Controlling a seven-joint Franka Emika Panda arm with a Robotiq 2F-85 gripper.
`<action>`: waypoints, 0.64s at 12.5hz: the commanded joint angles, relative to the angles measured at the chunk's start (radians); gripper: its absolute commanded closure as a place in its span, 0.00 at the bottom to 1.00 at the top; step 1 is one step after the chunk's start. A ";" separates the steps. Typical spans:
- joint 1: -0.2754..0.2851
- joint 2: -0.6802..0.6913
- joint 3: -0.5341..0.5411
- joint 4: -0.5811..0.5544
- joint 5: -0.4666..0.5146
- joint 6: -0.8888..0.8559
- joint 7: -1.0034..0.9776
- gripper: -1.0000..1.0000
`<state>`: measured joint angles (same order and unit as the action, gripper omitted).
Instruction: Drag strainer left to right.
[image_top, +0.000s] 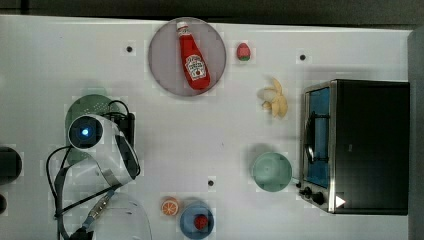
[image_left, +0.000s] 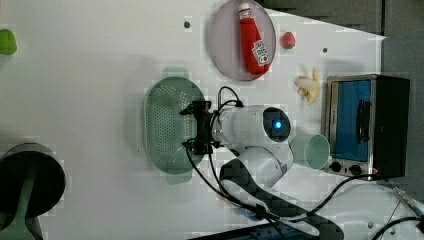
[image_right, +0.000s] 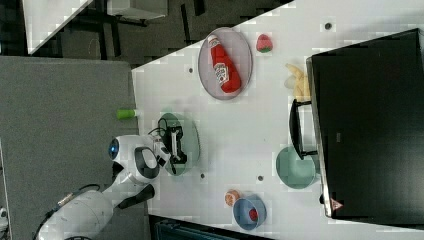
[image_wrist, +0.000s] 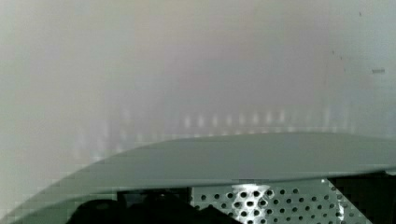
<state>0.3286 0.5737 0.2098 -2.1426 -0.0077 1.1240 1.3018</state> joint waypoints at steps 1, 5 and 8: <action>-0.056 -0.053 -0.018 -0.049 -0.003 -0.011 -0.024 0.00; -0.121 -0.098 -0.044 -0.118 -0.003 -0.009 -0.132 0.00; -0.170 -0.123 -0.062 -0.151 -0.003 0.001 -0.213 0.00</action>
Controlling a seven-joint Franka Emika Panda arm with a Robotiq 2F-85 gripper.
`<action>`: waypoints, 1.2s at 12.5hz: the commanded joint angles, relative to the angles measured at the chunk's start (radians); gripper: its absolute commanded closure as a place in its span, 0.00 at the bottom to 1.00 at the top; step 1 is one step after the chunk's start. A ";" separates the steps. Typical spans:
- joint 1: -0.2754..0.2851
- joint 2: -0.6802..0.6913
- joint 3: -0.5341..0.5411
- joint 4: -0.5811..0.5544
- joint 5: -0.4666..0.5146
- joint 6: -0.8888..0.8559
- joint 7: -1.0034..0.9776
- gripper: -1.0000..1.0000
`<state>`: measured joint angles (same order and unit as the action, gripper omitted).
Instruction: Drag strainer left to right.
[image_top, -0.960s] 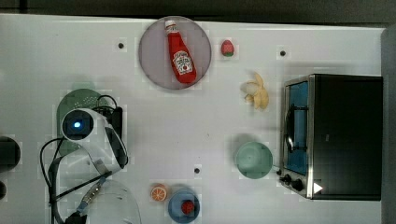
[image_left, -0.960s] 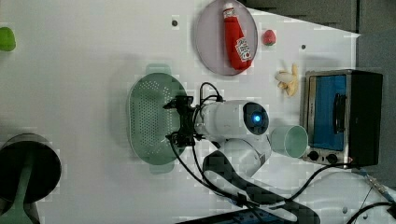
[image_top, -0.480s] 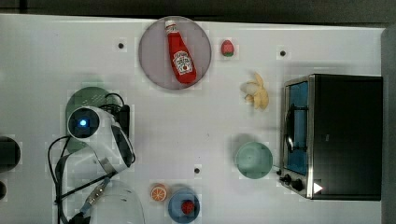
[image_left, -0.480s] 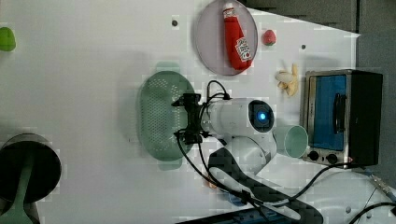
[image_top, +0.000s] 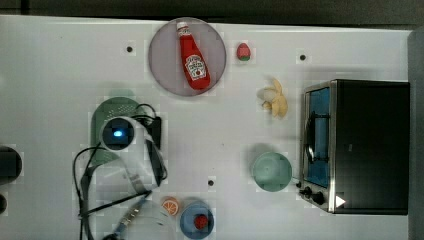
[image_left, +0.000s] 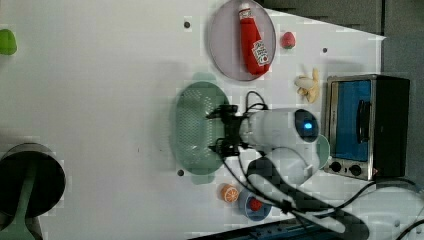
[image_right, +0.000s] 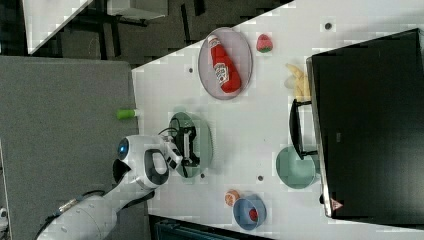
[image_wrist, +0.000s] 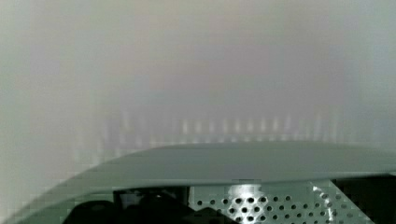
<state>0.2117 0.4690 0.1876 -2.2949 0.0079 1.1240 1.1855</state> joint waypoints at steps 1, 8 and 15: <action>-0.069 -0.028 -0.048 -0.006 -0.019 0.001 -0.125 0.00; -0.157 -0.072 -0.123 -0.066 -0.019 0.002 -0.375 0.00; -0.191 -0.082 -0.238 -0.076 -0.019 0.010 -0.529 0.00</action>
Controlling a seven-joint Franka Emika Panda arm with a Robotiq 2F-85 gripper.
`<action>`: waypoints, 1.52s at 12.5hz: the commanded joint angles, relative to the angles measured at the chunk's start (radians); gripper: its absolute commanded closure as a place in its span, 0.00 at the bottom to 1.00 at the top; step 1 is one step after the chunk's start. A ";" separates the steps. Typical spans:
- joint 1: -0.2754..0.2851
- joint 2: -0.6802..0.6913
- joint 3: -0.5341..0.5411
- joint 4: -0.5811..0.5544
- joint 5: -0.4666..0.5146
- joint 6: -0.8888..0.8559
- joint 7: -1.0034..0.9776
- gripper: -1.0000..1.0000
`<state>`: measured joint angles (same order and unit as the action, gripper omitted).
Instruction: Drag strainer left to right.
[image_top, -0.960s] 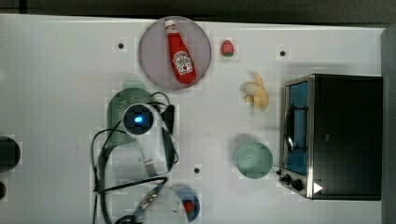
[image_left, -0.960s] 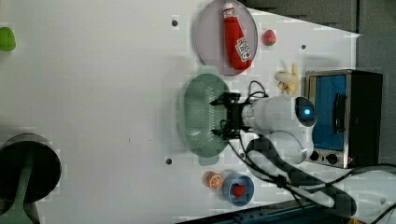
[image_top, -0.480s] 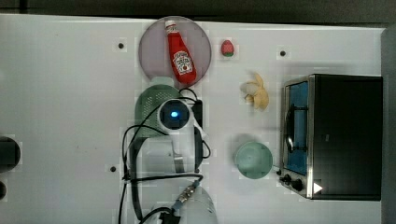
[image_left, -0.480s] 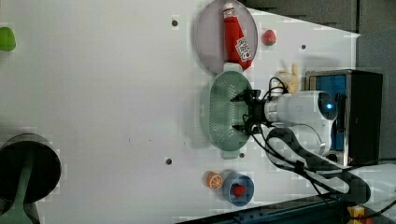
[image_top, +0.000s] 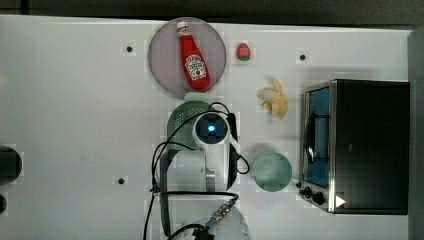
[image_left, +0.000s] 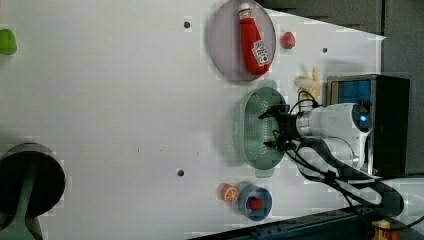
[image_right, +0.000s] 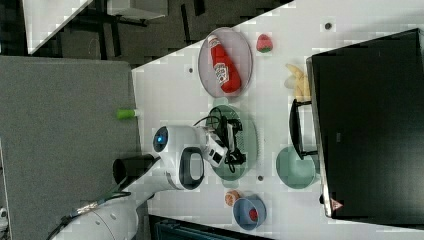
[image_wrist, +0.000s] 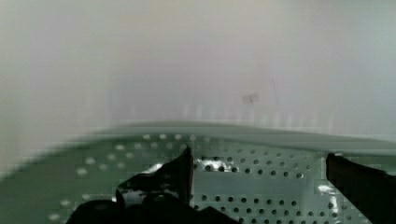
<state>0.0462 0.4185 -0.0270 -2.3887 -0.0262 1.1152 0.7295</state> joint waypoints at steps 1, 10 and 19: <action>-0.026 -0.032 -0.039 0.018 0.015 0.023 -0.091 0.00; -0.030 -0.053 -0.117 0.026 0.015 0.024 -0.254 0.00; -0.025 -0.505 0.058 0.026 0.015 -0.307 -0.579 0.00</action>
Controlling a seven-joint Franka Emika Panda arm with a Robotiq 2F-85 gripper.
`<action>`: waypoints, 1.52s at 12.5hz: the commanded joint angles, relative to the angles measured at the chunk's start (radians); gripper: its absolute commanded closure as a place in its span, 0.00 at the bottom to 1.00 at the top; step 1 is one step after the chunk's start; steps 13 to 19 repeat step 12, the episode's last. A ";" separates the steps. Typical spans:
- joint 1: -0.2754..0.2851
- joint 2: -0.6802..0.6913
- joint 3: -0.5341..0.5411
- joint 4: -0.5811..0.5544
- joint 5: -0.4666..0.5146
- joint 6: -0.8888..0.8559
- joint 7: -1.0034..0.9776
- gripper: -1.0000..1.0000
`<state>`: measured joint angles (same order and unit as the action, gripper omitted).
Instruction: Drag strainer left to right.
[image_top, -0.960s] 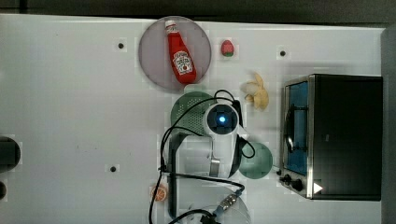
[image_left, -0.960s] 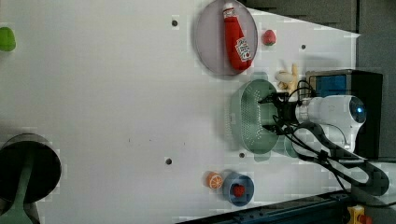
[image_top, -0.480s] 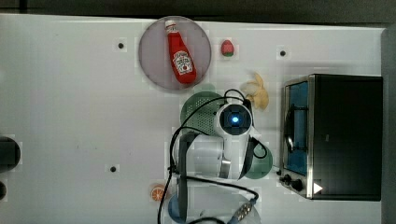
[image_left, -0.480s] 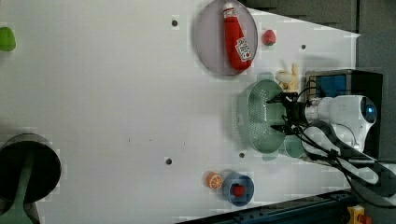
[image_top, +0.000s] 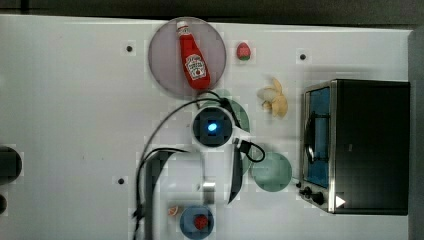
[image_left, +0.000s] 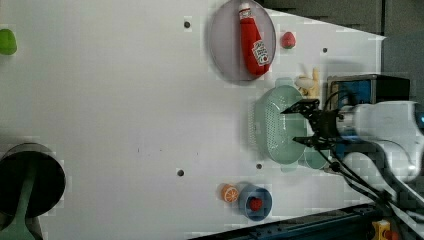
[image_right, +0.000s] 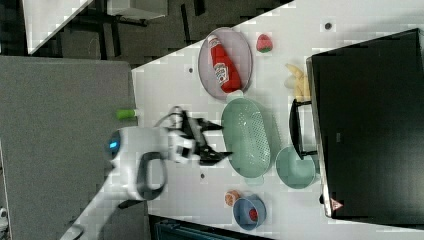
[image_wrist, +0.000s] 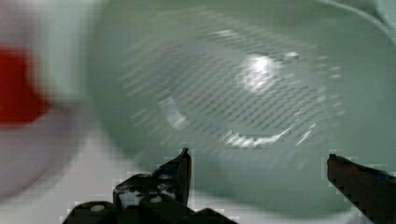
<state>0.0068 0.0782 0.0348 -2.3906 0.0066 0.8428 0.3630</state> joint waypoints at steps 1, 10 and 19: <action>0.015 -0.224 -0.001 0.028 -0.018 -0.077 -0.271 0.00; 0.007 -0.595 -0.040 0.185 -0.018 -0.666 -0.358 0.00; 0.007 -0.585 -0.061 0.211 -0.018 -0.671 -0.442 0.00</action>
